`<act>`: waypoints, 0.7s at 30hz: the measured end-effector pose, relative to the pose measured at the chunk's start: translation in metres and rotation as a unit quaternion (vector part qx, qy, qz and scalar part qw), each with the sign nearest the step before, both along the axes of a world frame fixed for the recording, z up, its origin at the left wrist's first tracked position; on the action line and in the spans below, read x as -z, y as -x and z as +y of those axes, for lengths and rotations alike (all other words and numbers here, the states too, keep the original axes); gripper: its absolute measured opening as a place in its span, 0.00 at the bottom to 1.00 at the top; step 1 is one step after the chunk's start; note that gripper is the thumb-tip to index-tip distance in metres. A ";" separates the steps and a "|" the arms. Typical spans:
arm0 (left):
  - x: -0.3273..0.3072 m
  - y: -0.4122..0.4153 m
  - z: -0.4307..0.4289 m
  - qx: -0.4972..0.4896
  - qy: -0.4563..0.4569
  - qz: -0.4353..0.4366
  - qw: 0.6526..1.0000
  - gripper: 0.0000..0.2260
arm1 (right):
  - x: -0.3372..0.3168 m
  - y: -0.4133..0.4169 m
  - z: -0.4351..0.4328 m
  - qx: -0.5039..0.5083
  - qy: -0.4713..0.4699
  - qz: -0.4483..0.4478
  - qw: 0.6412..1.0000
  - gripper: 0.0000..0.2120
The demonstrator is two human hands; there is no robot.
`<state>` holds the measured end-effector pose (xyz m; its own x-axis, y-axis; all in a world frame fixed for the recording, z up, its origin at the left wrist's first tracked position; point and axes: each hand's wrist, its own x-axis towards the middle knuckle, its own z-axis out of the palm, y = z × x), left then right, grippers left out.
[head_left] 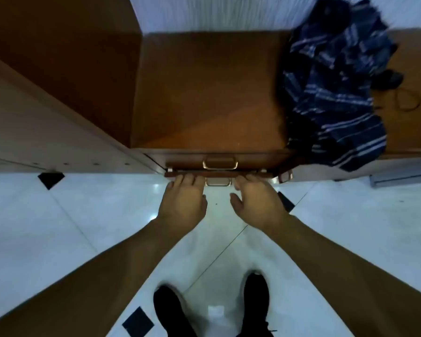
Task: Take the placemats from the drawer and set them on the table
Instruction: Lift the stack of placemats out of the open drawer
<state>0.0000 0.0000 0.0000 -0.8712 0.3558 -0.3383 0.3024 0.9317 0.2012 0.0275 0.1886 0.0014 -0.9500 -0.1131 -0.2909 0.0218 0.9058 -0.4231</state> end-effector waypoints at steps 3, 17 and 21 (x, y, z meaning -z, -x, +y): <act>0.040 0.010 -0.008 -0.001 0.006 0.015 1.000 0.17 | 0.040 0.010 -0.002 0.004 -0.018 -0.001 1.000 0.13; 0.145 0.037 -0.014 0.063 0.078 0.051 0.994 0.22 | 0.145 0.039 0.005 -0.012 -0.132 0.009 0.991 0.17; 0.158 0.042 -0.017 0.067 0.099 0.032 0.992 0.26 | 0.158 0.041 0.004 -0.021 -0.135 -0.005 0.991 0.13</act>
<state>-0.0417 -0.0174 -0.1581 -0.8425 0.4023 -0.3583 0.4326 0.9016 -0.0049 -0.0137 0.1926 -0.1567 -0.9431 -0.0692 -0.3252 -0.0156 0.9863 -0.1644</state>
